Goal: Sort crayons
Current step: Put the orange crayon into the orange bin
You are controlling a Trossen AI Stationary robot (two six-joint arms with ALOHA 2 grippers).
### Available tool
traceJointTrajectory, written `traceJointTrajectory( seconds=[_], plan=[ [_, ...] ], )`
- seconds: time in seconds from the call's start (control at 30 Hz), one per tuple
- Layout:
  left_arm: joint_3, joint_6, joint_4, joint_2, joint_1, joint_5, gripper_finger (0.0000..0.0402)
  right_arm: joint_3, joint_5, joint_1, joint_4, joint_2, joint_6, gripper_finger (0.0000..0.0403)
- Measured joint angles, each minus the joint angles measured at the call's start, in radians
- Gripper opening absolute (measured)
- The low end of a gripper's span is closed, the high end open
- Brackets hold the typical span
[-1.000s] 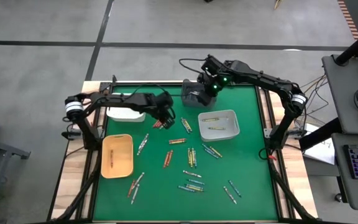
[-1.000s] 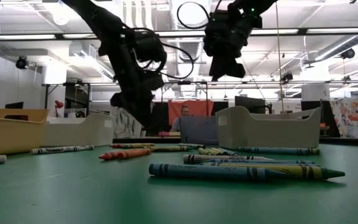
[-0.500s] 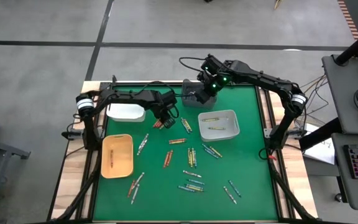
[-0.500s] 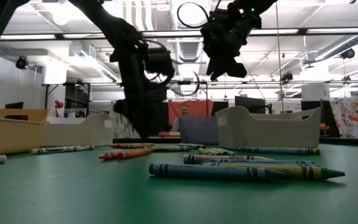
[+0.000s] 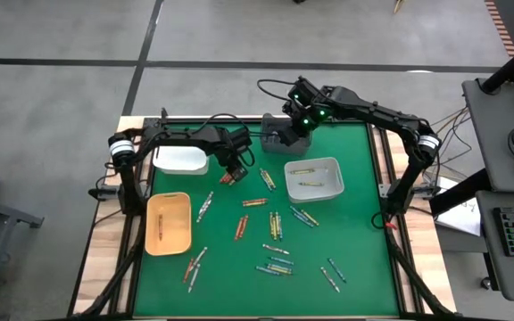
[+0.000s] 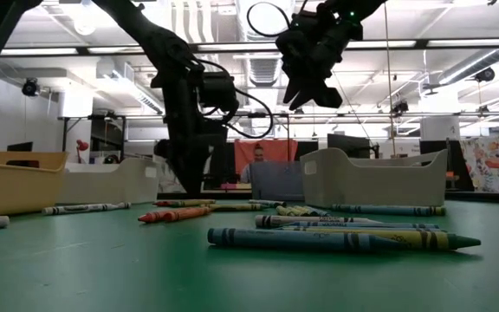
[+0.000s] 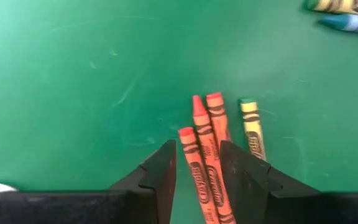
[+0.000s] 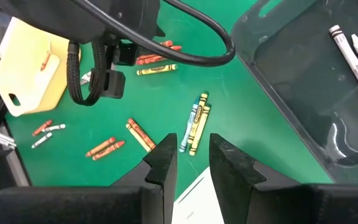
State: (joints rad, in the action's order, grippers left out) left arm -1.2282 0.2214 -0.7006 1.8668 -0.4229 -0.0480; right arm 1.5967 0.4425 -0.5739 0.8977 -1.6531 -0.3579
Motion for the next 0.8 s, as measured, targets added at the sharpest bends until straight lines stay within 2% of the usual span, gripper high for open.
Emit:
traceJointTrajectory(
  seconds=[0.8],
  plan=[
    [-0.001,-0.003,0.013,0.039,-0.007,-0.049,0.0107,0.0,0.0,0.0,-0.002,0.0,-0.01,0.0082]
  ],
)
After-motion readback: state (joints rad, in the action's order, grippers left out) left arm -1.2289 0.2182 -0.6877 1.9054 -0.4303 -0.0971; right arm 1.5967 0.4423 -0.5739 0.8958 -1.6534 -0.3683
